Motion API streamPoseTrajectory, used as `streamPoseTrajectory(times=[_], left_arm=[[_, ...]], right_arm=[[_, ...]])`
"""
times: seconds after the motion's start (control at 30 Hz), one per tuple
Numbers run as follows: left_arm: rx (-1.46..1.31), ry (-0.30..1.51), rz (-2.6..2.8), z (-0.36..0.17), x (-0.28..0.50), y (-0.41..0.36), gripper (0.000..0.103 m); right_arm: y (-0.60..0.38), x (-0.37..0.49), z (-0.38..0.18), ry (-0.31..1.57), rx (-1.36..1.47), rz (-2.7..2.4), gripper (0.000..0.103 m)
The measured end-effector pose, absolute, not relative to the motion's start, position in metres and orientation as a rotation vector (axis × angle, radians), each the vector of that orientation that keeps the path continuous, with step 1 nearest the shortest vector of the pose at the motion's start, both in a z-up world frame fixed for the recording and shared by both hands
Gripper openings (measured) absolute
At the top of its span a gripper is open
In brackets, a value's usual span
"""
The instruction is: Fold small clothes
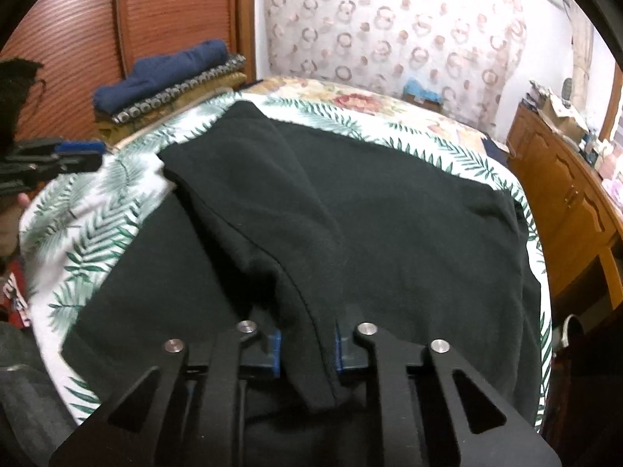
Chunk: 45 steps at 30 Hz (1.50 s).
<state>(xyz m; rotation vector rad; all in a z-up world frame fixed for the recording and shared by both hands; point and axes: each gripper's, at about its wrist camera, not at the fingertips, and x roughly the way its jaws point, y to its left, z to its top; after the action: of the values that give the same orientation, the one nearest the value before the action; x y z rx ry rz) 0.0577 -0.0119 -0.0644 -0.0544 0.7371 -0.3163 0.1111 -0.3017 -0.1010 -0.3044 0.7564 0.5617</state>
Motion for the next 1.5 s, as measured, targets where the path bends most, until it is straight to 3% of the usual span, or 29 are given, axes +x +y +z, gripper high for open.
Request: streamPoseTrajectory(times=[0.43,0.67,0.87,1.0,1.5], left_arm=[[-0.049,0.721,-0.347,-0.056,0.053,-0.023,0.034],[-0.044,0.712,-0.372,-0.054,0.057,-0.037,0.034],[-0.030,0.717,-0.380,-0.053,0.067,-0.051,0.034],[-0.017,0.708,-0.395,-0.049,0.071,-0.060,0.034],[-0.005,0.662,-0.396,-0.030,0.083,-0.072,0.034]], right_arm=[[-0.333,0.075,-0.035,0.634,-0.207,0.572,0.011],[-0.387,0.076,-0.047,0.715,-0.209,0.416,0.012],[-0.405,0.081,-0.077,0.801,-0.211,0.346,0.030],[-0.411,0.076,-0.066,0.775,-0.214,0.334,0.053],[-0.366,0.108,-0.038,0.686,-0.193,0.469,0.057]])
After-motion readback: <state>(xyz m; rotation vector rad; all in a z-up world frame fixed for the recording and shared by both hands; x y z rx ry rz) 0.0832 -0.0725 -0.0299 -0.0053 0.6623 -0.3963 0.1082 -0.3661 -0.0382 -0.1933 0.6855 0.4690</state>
